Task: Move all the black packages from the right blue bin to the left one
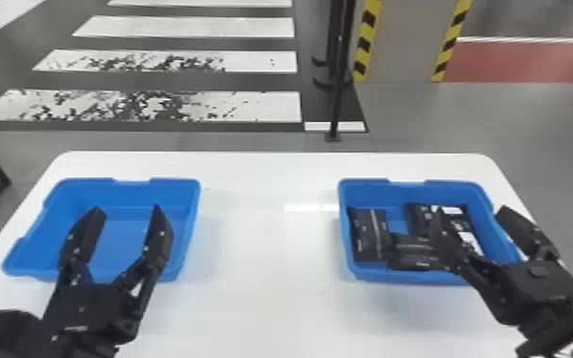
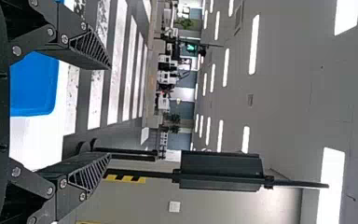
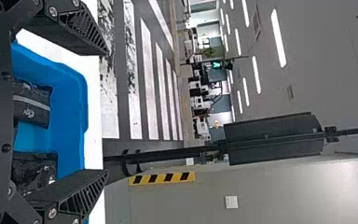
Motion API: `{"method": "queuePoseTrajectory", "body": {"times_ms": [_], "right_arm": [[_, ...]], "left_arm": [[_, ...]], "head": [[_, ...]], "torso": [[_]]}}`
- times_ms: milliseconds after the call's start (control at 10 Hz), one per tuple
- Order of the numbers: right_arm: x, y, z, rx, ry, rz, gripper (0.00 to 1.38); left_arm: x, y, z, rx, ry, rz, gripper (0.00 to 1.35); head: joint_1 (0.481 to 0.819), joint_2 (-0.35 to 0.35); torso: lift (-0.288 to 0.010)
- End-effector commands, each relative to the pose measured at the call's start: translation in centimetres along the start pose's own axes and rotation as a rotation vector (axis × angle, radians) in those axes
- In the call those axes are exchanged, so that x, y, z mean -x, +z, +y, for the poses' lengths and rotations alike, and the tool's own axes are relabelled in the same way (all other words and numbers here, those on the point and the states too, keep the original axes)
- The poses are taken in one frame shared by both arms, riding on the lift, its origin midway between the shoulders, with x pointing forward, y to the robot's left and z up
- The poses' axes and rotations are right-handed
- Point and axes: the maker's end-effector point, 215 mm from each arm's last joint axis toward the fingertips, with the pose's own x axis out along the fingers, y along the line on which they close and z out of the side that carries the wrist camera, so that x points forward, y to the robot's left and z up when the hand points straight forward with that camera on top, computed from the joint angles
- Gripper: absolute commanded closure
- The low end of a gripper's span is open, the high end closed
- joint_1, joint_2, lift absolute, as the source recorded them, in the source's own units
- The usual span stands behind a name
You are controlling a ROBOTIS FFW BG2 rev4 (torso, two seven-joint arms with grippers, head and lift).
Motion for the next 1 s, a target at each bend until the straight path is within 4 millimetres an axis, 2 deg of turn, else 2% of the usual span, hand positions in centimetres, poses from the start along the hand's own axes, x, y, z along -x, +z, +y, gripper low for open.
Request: {"method": "queuePoseTrajectory", "body": {"times_ms": [0,200,300,500,900], "right_arm": [[-1.5,-0.7,-0.3,-0.001,0.006,0.039,0.13],[-3.5,-0.7,0.6,0.029,0.037,0.107,0.12],[-4.4,-1.6,0.8,0.024,0.045,0.153,0.13],[-6.1,-3.9,1.4,0.021,0.067,0.255,0.13],[-8.3,-9.8,-0.9,0.002,0.052,0.439,0.16]], "left_arm": [[-0.1,0.0,-0.1,0.002,-0.003,0.000,0.41],[-0.1,-0.1,-0.2,0.007,-0.004,0.000,0.41],[-0.1,-0.1,-0.1,0.010,-0.004,-0.002,0.41],[-0.1,0.0,-0.1,0.010,-0.004,-0.005,0.41],[-0.1,-0.1,-0.1,0.012,-0.005,-0.002,0.41]], "head": [[0.695,-0.008],[0.695,-0.007],[0.695,0.000],[0.695,0.012],[0.695,0.020]], "torso": [[-0.140],[-0.140],[-0.140],[-0.140],[-0.140]]}}
